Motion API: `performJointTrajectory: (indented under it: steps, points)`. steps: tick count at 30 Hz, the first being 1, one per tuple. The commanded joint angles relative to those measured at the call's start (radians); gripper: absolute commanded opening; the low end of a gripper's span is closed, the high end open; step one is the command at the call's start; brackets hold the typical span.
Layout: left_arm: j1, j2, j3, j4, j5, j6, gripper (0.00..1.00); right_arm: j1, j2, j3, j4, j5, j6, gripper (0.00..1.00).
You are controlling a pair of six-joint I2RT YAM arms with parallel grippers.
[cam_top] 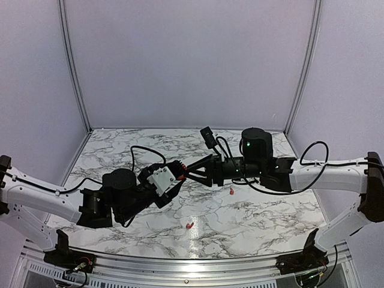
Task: Insert the wireless bluetooth earbuds into the charging case
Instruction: Pass from the left arm to the right
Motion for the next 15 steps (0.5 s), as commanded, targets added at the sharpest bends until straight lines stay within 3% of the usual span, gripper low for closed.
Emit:
performJointTrajectory:
  steps: [1, 15]
  points:
    - [-0.015, 0.019, 0.036, 0.067, -0.040, -0.018, 0.36, 0.020, 0.018, 0.051, 0.071, 0.011, 0.023, 0.48]
    - [-0.028, 0.043, 0.048, 0.112, -0.116, 0.000, 0.39, 0.025, 0.058, 0.059, 0.113, 0.000, 0.038, 0.38]
